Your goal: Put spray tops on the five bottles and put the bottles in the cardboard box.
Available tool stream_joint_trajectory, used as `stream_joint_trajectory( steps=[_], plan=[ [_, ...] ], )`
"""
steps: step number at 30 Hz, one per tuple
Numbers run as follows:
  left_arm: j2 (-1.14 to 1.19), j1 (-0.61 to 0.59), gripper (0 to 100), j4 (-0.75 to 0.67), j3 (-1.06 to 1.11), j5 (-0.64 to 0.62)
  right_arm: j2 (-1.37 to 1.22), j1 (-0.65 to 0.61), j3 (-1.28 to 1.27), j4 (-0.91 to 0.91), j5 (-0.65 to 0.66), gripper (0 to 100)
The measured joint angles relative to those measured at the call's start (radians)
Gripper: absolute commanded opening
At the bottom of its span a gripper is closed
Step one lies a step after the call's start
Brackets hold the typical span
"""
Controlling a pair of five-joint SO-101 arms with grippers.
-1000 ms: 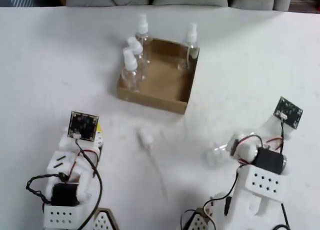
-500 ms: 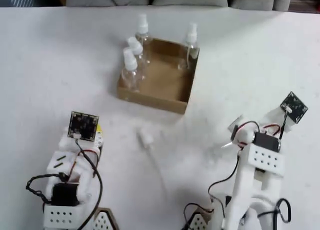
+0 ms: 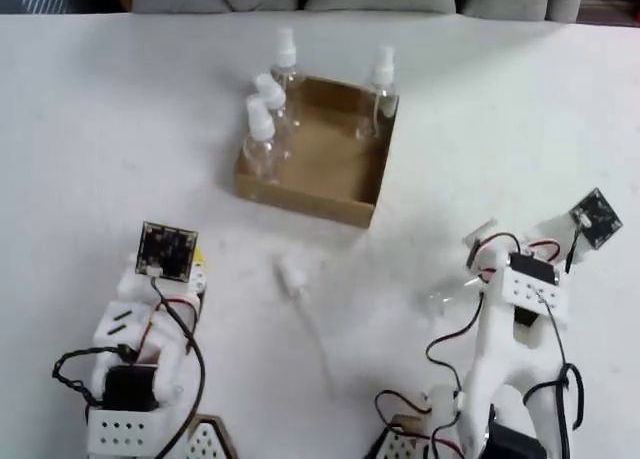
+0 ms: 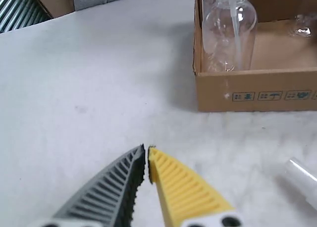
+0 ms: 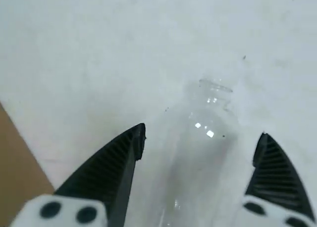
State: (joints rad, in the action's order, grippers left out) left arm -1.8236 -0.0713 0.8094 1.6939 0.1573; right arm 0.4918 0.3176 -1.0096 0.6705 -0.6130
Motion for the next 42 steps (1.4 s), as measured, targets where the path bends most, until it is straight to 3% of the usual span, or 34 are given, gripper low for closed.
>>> stream_joint_trajectory(
  steps=[13,16,19,22,25,31,37,42],
  plan=[
    [0.0,0.0,2,0.0,0.0,0.0,-0.195,-0.008,0.002,-0.12,-0.017,29.9],
    [0.0,0.0,2,0.0,0.0,0.0,-0.224,-0.018,0.008,-0.121,-0.017,21.3],
    [0.0,0.0,2,0.0,0.0,0.0,-0.252,-0.015,0.034,-0.118,0.005,1.2],
    [0.0,0.0,2,0.003,0.0,0.0,-0.27,0.002,0.049,-0.118,0.08,5.5],
    [0.0,0.0,2,0.011,0.0,0.0,-0.272,0.02,0.064,-0.12,0.091,0.9],
    [0.0,0.002,2,0.011,0.0,0.0,-0.222,0.055,0.071,-0.138,0.137,1.4],
    [0.0,0.012,2,0.02,-0.031,-0.066,-0.04,0.038,0.054,-0.135,0.324,1.4],
    [0.0,0.044,2,0.117,-0.13,-0.098,0.114,-0.041,0.029,0.023,0.494,1.5]
  ],
)
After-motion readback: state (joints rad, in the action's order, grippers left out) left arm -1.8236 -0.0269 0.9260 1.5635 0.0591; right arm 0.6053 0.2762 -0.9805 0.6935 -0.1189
